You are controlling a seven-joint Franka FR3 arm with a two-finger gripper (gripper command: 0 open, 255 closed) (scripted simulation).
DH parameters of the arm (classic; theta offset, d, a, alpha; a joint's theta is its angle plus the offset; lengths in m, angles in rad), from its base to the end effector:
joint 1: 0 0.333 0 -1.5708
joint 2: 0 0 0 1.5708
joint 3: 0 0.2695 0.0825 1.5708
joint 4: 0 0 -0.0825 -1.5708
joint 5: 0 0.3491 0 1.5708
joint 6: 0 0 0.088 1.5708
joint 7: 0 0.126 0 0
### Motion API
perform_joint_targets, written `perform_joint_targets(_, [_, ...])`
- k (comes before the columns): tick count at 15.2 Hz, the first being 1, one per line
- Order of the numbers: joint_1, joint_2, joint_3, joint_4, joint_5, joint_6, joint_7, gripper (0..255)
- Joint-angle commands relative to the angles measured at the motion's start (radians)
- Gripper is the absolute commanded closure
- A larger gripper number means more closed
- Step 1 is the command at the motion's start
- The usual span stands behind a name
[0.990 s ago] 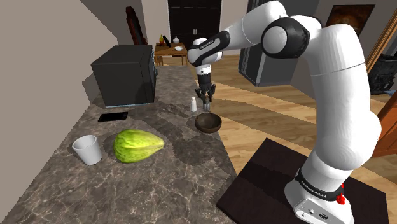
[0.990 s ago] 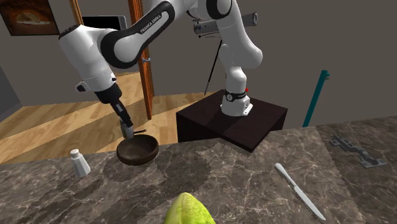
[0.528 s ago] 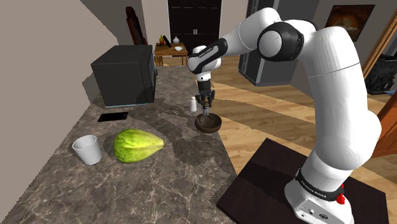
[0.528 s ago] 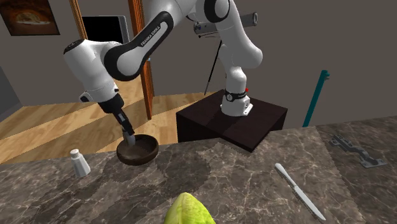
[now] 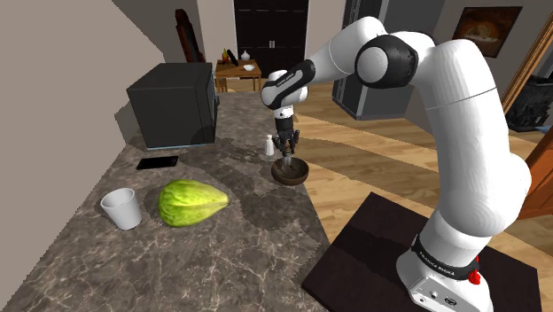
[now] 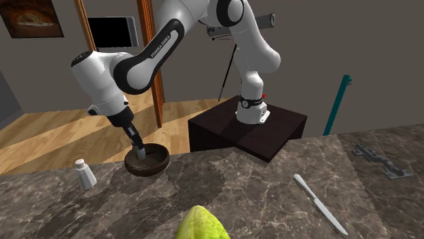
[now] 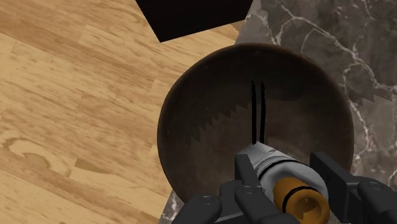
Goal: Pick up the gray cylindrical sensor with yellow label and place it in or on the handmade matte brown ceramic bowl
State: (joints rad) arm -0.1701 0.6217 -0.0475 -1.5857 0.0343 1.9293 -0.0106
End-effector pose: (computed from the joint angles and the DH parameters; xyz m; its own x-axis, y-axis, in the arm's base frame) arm 0.5908 -0.1253 0.2178 0.9390 -0.2081 -0.2737 -0.2172 -0.9761 -0.0028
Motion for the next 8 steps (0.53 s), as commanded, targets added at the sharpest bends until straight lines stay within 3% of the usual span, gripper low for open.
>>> perform_joint_targets(1, [0.000,0.000,0.000,0.000,0.000,0.001,0.000,255])
perform_joint_targets(3, [0.000,0.000,0.000,0.000,0.000,0.001,0.000,255])
perform_joint_targets(4, [0.000,0.000,0.000,0.000,0.000,0.001,0.000,0])
perform_joint_targets(8, [0.000,0.000,0.000,0.000,0.000,0.001,0.000,0])
